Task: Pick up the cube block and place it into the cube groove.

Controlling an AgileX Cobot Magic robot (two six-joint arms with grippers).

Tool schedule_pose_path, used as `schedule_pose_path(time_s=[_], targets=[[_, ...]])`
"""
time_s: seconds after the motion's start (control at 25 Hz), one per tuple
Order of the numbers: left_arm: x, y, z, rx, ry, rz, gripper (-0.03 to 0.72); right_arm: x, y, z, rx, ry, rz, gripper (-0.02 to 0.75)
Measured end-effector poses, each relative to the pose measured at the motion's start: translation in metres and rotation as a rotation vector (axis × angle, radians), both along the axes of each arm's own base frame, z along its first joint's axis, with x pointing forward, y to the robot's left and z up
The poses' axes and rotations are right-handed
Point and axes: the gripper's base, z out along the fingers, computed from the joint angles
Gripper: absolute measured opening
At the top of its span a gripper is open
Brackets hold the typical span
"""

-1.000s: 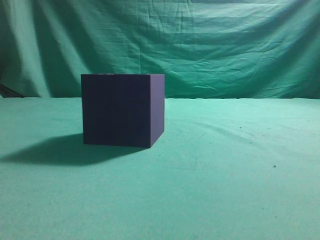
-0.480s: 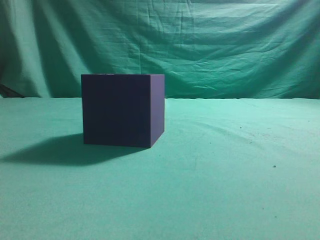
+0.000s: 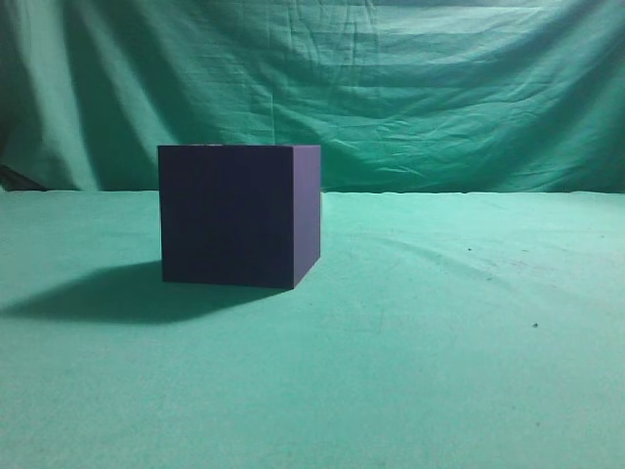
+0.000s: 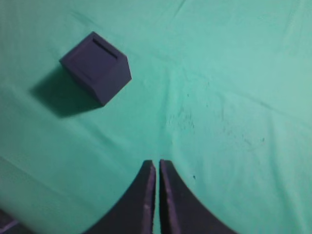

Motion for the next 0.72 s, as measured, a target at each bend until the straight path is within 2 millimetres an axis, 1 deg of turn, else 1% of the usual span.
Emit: schedule_pose_path(time_s=[0.08,0.24,0.4,0.52,0.72], targets=[[0.000,0.000,0.000,0.000,0.000,0.000,0.000,-0.014,-0.013,-0.013,0.046,-0.016,0.005,0.000],[0.000,0.000,0.000,0.000,0.000,0.000,0.000,-0.037,-0.032,-0.029,0.179,-0.068,0.033,0.000],[0.000,0.000,0.000,0.000,0.000,0.000,0.000,-0.056,-0.046,-0.034,0.264,-0.084,0.054,0.000],[0.000,0.000,0.000,0.000,0.000,0.000,0.000,-0.063,-0.053,-0.033,0.255,-0.125,0.096,0.000],[0.000,0.000,0.000,0.000,0.000,0.000,0.000,-0.065,-0.052,-0.031,0.181,-0.214,0.225,0.000]])
